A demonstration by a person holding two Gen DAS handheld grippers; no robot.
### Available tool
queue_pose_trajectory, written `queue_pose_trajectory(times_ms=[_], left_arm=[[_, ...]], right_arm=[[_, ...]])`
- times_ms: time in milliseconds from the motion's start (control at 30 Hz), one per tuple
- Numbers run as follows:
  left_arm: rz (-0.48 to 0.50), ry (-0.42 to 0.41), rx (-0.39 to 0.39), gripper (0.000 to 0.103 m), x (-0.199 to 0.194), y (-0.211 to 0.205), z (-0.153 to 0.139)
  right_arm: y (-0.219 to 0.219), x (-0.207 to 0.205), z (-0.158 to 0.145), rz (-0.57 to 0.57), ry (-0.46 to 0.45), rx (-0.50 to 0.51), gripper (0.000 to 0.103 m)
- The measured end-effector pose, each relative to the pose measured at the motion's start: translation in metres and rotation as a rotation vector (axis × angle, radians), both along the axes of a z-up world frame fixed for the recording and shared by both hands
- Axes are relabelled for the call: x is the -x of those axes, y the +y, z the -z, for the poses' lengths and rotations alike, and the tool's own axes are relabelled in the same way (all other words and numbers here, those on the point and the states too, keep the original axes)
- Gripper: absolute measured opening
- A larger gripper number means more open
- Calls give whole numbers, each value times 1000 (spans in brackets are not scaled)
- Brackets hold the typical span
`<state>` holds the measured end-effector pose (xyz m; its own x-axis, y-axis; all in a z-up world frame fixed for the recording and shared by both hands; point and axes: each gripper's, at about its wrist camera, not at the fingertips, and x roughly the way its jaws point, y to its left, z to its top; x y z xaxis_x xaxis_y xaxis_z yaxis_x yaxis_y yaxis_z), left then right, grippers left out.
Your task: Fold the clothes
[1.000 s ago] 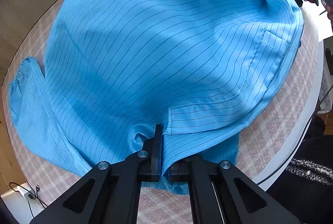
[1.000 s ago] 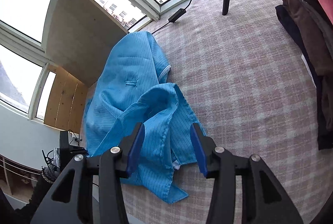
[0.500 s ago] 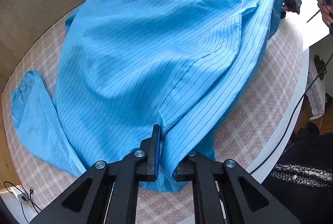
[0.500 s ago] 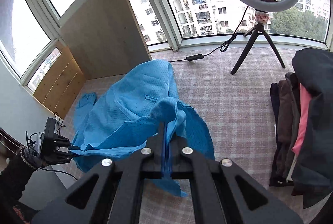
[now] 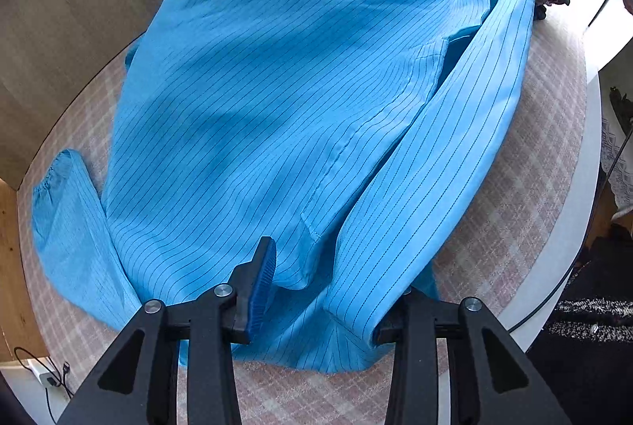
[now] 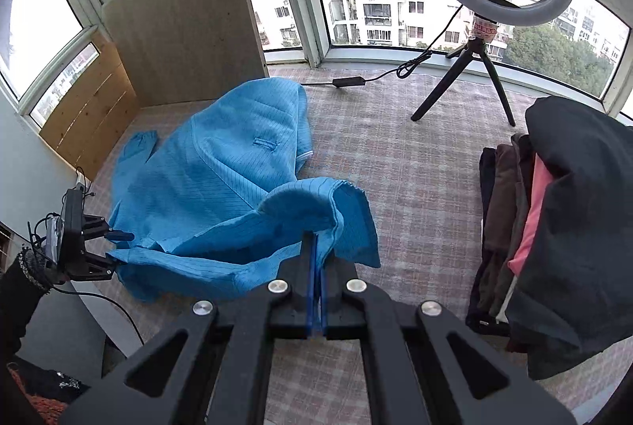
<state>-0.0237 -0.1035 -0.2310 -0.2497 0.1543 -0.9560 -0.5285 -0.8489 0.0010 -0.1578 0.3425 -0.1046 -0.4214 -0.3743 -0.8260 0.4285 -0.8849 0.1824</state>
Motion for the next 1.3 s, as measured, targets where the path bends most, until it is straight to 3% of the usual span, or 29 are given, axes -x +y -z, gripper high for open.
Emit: queue_pose_trajectory(times_ms=[200, 333, 467, 567, 667, 733, 867, 967, 1067, 1300], left_arm=[[-24, -45, -103, 39, -12, -23, -20], [1, -8, -52, 49, -10, -30, -44], [20, -20, -47, 49, -14, -9, -67], [82, -42, -41, 50, -28, 12, -67], [122, -146, -58, 49, -47, 34, -57], [137, -158, -76, 46, -52, 42, -55], [58, -117, -237, 48, -45, 23, -90], [18, -58, -238, 48, -40, 1, -104], [0, -133, -281, 50, -35, -3, -90], [213, -199, -309, 50, -48, 68, -57]], right_arm=[[17, -2, 34, 15, -70, -50, 2], [27, -3, 56, 26, -116, -84, 2], [22, -2, 49, 5, -102, -79, 2], [18, -1, 45, -10, -97, -75, 2], [14, 2, 43, -19, -85, -86, 2], [11, 4, 40, -22, -80, -84, 2], [4, 9, 34, -33, -69, -90, 2], [1, 12, 29, -51, -95, -70, 2], [-2, 13, 22, -53, -87, -60, 2], [-27, 30, -7, -29, -6, -39, 2]])
